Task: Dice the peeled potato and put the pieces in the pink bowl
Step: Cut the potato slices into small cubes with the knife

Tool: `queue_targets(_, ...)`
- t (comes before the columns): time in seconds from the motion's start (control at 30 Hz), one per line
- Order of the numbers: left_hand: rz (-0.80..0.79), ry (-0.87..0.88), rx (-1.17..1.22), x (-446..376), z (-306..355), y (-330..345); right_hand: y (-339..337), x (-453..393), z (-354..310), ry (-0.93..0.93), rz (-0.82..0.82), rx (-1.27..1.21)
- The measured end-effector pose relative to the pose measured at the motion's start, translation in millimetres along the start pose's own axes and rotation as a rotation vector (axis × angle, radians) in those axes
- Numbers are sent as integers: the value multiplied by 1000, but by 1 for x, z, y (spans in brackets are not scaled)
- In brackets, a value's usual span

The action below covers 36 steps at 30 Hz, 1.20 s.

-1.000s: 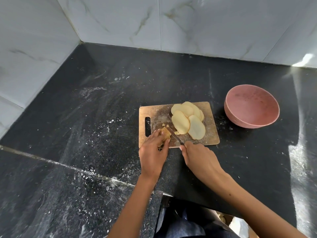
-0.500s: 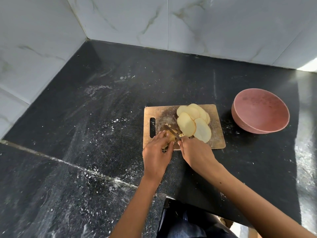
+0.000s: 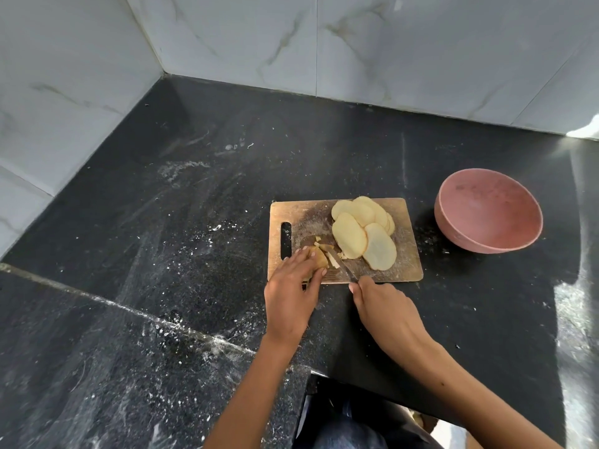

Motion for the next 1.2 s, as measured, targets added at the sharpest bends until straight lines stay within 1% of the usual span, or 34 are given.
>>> queue_targets(0.1, 17, -31, 25, 2, -2, -3, -11, -7, -9, -25, 65, -18)
queue_targets(0.2, 14, -30, 29, 1, -2, -2, -10, -13, -21, -61, 72, -1)
queue_targets(0.3, 9, -33, 22, 1, -2, 0, -2, -16, -28, -78, 43, 40)
queue_targets(0.53, 2, -4, 4, -2, 0, 2, 6, -24, -34, -47, 37, 108)
queue_targets(0.73, -8, 10, -17, -1, 1, 5, 12, -25, -36, -42, -4, 169)
queue_targets(0.87, -13, 6, 3, 0, 0, 8, 22, -13, -21, 26, -80, 106)
queue_targets(0.93, -11, 13, 5, 0, 0, 7, 20, -19, -23, 35, -53, 103)
queue_targets(1.03, 1, 18, -4, -1, 1, 5, 15, -28, -33, -19, -4, 125)
queue_targets(1.2, 2, -6, 10, -1, 1, 3, 25, -8, -14, 27, -105, 85)
Point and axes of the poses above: each hand's wrist, its own x-axis away from the middle knuckle, its own y-axis out of the palm, z = x × y, the point moved 9 cm from there along -x, towards the middle knuckle, and after that the axes turned 4 degrees about -x, right-handed, at the moved point
